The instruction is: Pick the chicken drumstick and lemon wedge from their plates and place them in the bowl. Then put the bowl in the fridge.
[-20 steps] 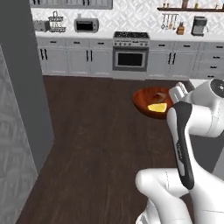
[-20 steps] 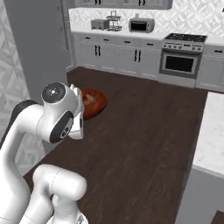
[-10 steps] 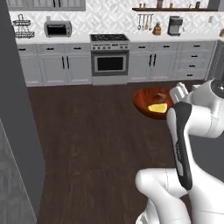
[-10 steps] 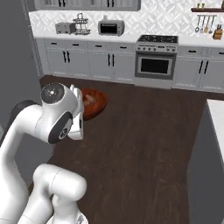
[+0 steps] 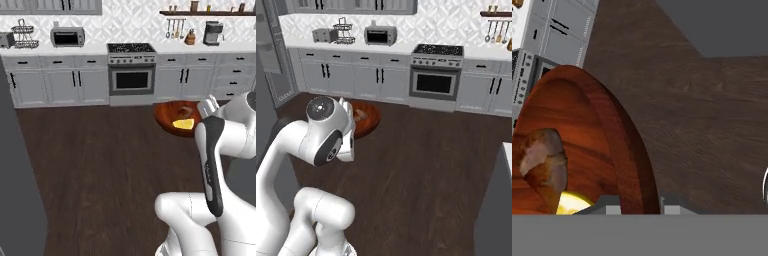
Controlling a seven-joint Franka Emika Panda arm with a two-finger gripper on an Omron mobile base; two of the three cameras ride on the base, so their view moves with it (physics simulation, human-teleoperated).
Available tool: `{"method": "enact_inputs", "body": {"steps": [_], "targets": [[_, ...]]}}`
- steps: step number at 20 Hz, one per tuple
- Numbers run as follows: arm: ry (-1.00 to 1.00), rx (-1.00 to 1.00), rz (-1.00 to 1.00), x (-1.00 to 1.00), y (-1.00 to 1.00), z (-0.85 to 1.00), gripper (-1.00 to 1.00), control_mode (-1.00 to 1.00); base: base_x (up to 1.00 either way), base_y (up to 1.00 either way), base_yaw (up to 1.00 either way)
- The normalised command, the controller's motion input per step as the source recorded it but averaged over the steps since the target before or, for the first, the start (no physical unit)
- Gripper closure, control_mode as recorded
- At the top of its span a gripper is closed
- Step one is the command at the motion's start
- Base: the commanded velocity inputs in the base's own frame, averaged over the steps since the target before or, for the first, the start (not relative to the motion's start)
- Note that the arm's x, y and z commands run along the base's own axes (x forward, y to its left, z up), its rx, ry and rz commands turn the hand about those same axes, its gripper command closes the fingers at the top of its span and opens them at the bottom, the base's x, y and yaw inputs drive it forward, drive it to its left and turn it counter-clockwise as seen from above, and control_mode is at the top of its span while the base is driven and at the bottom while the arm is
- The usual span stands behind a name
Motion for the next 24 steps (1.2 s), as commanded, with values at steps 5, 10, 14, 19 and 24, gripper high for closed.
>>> {"method": "enact_inputs", "body": {"steps": [5,10,14,19,24], "targets": [[0.0,0.0,0.0,0.0,0.0,0.0,1.0,1.0,1.0,-0.05,0.19],[0.0,0.0,0.0,0.0,0.0,0.0,1.0,1.0,1.0,-0.08,0.3],[0.0,0.0,0.0,0.0,0.0,0.0,1.0,1.0,1.0,-0.15,0.43],[0.0,0.0,0.0,0.0,0.0,0.0,1.0,1.0,1.0,-0.14,0.55],[0.0,0.0,0.0,0.0,0.0,0.0,1.0,1.0,1.0,-0.12,0.59]]}}
